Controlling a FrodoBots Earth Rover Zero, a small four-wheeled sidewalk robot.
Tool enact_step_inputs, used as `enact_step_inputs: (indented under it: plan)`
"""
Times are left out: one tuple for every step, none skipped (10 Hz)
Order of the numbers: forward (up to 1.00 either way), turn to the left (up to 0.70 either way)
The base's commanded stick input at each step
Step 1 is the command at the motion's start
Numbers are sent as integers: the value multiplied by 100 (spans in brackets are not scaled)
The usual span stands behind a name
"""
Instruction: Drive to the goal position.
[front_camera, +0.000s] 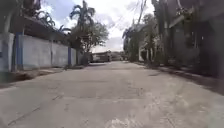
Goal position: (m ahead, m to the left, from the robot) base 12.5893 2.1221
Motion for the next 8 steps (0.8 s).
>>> enact_step_inputs:
  plan:
    - [100, -40]
    - [100, -40]
    - [100, -40]
    - [100, -40]
    - [100, -40]
    - [100, -40]
    - [100, -40]
    - [100, -39]
